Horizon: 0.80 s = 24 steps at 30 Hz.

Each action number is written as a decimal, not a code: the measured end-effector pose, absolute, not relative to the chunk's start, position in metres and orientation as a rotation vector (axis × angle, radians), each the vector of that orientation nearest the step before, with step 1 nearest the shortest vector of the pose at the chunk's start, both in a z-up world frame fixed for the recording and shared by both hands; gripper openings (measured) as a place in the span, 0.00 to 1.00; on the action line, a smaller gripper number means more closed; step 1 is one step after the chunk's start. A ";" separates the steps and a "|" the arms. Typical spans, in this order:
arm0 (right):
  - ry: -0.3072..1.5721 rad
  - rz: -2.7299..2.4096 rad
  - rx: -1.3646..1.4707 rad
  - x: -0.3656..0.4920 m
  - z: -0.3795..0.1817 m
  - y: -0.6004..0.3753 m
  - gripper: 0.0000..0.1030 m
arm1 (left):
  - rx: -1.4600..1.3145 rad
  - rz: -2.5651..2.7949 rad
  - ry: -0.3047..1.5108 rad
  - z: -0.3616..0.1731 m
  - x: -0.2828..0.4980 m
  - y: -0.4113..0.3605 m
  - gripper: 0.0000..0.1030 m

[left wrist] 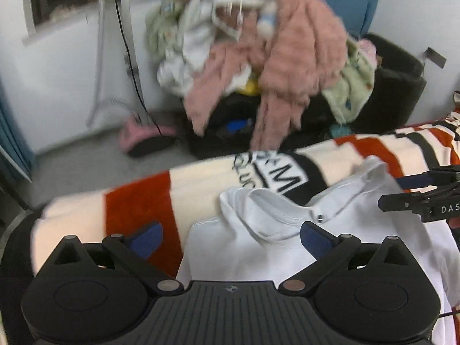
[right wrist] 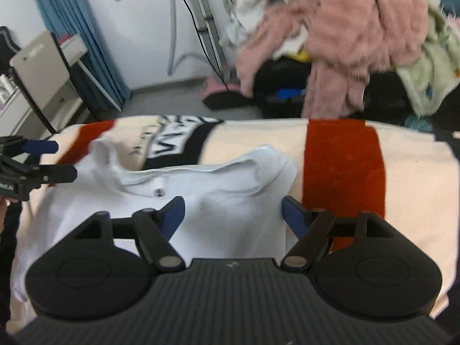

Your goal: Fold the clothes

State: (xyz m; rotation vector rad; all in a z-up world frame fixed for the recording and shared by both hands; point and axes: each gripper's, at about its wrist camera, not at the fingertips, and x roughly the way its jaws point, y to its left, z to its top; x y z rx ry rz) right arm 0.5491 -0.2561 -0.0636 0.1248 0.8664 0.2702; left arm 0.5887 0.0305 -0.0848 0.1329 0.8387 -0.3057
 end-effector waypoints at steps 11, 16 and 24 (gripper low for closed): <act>0.540 0.217 0.110 0.316 0.002 -0.222 0.74 | 0.006 -0.163 0.526 0.012 0.325 0.032 1.00; 0.429 0.199 0.087 0.204 0.005 -0.209 0.74 | 0.007 -0.131 0.454 0.025 0.202 0.037 1.00; 0.311 0.159 0.130 0.105 -0.020 -0.214 0.74 | -0.015 -0.117 0.351 0.002 0.083 0.038 1.00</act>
